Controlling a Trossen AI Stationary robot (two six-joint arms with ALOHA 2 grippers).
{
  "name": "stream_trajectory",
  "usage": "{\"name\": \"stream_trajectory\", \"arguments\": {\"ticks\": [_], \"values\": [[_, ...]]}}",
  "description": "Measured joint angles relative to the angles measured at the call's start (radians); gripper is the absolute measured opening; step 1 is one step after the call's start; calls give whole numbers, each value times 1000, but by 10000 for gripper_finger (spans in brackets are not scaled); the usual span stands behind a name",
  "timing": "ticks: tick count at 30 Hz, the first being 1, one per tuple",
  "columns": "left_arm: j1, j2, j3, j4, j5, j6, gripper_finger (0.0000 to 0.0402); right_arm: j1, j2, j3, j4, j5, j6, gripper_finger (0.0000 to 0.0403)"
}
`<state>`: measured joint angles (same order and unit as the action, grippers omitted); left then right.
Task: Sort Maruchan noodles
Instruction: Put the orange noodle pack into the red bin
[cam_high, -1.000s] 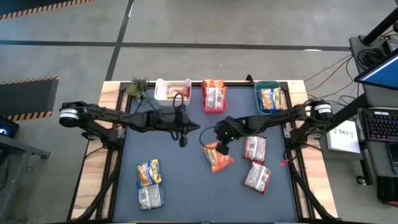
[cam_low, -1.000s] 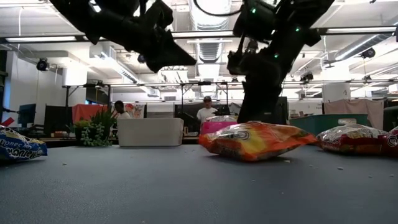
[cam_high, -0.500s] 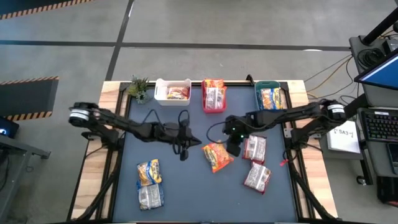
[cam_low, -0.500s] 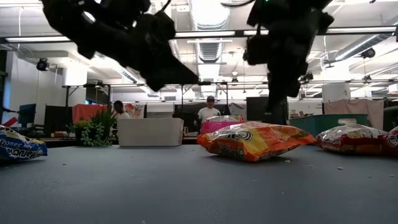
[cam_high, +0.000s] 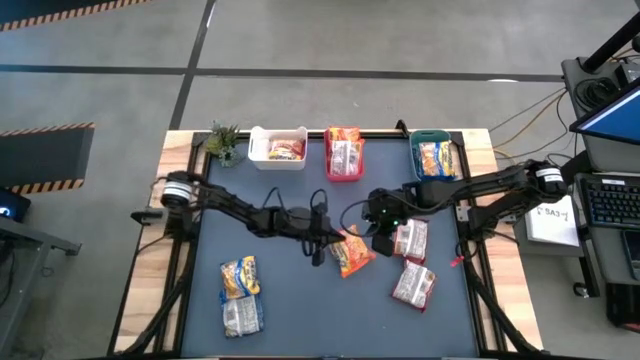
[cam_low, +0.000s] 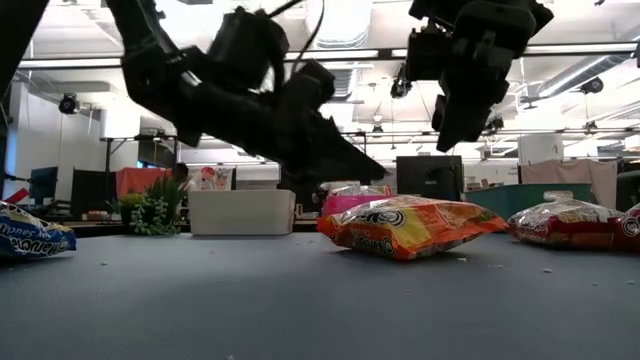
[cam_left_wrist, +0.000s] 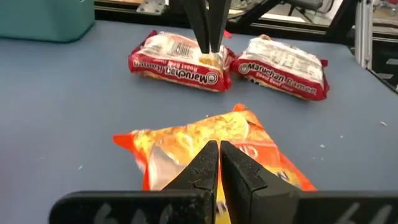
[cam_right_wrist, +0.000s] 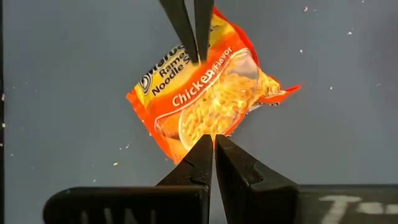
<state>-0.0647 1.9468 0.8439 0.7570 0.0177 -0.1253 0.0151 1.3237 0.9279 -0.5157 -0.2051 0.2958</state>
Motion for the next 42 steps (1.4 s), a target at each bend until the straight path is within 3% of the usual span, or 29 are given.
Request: {"name": "stream_trajectory", "arguments": {"ticks": [9,15,28,30,36,42], "values": [[4,69,22,-21,-10,-22,0,0,14,-2,2,7,-20,9],[27,-10,19,-263,-182,43,0,0,19,-1,13,43,1,9],[55,-200,14,-426,-164,185,0,-9,19,-1,23,76,98,9],[52,-213,12,-427,-146,190,0,-9,20,-2,23,76,106,9],[43,-194,11,-316,100,149,0,-49,20,-6,20,15,192,13],[-2,-116,10,-190,112,87,0,-111,20,-17,15,-71,201,64]]}}
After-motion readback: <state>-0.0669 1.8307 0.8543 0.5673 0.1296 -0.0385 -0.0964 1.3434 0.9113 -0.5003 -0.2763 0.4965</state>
